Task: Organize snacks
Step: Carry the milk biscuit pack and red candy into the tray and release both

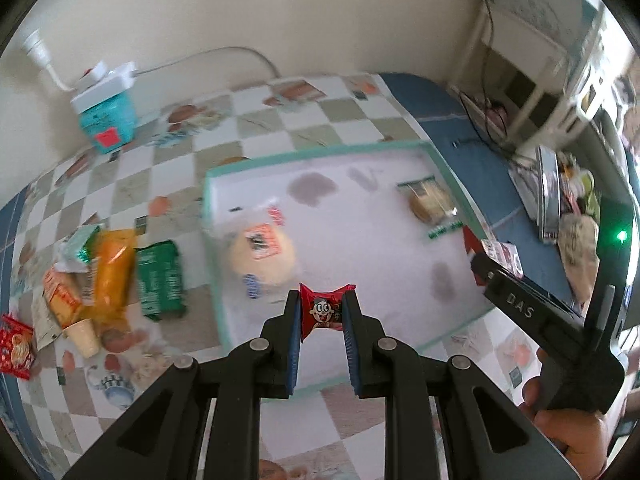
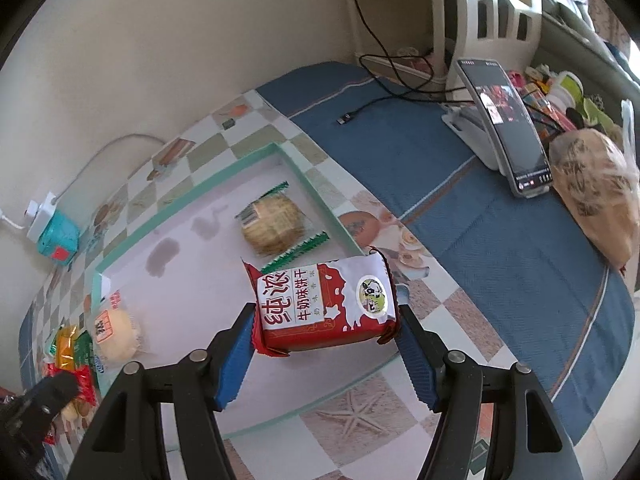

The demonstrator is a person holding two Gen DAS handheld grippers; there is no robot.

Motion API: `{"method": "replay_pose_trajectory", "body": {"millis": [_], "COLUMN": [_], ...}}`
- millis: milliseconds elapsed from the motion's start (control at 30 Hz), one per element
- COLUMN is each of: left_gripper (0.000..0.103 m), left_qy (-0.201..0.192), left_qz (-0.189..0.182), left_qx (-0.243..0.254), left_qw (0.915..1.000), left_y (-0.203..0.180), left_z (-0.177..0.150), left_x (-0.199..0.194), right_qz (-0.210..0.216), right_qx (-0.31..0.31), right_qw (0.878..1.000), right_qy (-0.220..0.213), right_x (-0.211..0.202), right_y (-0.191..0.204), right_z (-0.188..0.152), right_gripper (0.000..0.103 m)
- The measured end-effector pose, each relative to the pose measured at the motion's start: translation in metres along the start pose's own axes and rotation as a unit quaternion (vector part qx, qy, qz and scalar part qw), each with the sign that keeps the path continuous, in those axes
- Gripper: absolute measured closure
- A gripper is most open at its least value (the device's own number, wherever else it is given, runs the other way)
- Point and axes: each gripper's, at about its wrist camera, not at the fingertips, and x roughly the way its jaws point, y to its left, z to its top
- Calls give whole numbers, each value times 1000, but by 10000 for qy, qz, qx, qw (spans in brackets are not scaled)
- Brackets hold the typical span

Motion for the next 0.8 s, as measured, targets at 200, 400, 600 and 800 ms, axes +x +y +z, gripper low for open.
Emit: {"method": "replay_pose_trajectory", "body": {"millis": [200,400,600,800], "left_gripper": [82,82,52,34], "left_qy": [239,477,596,512], "left_qz": [96,201,207,307], "left_qx": [198,76,-200,-531], "left_qw": [9995,9986,9978,9968], "left_y": [-12,-6,4,29], "left_z": [-1,-2,-1,3], "left_x": [20,35,38,30], "right_qz": [-5,9,45,69], "right_qx": [-69,-140,-135,-281], "right_qw": [9999,9999,9998,9996], "right_qy": [118,100,118,71], "right_x": [11,13,14,11], "right_y": [1,5,7,18], "right_z": [-4,-5,-5,-6], "right_gripper": [32,32,21,16]}}
